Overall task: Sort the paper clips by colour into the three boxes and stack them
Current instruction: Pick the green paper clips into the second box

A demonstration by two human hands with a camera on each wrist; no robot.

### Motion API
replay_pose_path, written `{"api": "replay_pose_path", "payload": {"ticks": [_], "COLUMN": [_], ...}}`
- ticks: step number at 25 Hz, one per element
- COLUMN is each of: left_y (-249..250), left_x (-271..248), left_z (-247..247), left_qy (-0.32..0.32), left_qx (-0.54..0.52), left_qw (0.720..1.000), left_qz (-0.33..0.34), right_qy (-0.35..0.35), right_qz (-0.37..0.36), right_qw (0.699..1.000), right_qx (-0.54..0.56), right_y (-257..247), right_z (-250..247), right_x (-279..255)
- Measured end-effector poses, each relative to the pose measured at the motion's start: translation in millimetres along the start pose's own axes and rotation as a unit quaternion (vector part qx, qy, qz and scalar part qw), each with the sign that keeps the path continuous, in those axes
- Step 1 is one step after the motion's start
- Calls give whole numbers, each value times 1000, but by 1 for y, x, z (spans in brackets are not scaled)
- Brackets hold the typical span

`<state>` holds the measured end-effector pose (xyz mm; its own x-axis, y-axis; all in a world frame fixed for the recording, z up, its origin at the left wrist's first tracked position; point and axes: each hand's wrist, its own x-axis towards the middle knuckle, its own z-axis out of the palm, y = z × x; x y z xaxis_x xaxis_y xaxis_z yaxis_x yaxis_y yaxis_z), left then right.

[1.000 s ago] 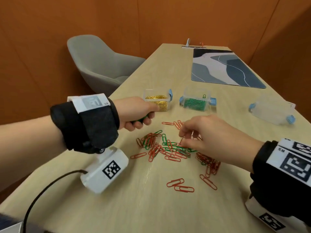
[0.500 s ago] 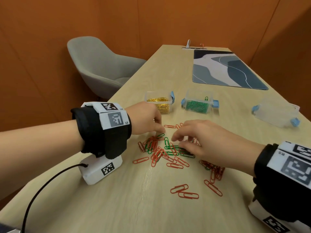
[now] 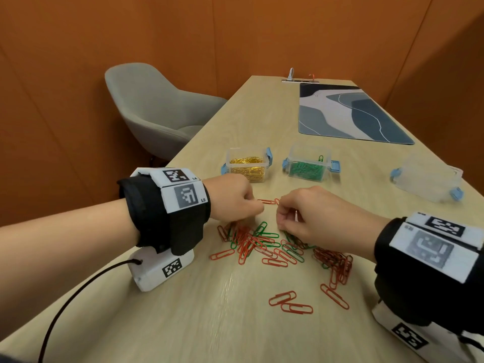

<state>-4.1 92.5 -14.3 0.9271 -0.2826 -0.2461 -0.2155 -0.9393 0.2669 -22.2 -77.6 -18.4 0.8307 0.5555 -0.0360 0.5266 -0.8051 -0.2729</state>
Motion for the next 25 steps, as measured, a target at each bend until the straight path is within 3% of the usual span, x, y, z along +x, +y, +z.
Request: {"api": "replay_pose_path", "payload": {"ticks": [3, 6, 10, 12, 13, 15, 17, 19, 22, 25], "left_y": [4, 1, -19, -30, -35, -39, -37, -31, -19, -9], "left_x": [-2, -3, -12, -19, -22, -23, -26, -27, -26, -18], "left_z": [-3, -10, -21, -21, -20, -16, -14, -13, -11, -7], "left_qy": [46, 10, -90, -123, -131, -124, -89, -35, -28, -8], "left_qx": [-27, -135, -418, -493, -502, -455, -284, -114, -60, -4], "left_qw": [999, 991, 900, 856, 850, 875, 951, 993, 997, 998], "left_qz": [3, -22, -81, -90, -96, -108, -90, -23, 40, 58], "right_qy": [0, -14, -35, -37, -39, -50, -61, -61, -54, -36], "right_qz": [-25, -53, -57, -46, -41, -31, -26, -26, -15, -5], "right_qw": [999, 998, 998, 998, 998, 998, 998, 998, 998, 999], "right_qx": [34, 16, 4, 12, 11, 0, -10, -16, -18, -9], "right_y": [-3, -6, -8, -8, -8, -9, -10, -11, -10, -8], "right_z": [-1, 1, 1, 0, 0, 2, 2, 1, 0, -1], "right_x": [2, 8, 12, 12, 11, 11, 11, 9, 7, 8]}}
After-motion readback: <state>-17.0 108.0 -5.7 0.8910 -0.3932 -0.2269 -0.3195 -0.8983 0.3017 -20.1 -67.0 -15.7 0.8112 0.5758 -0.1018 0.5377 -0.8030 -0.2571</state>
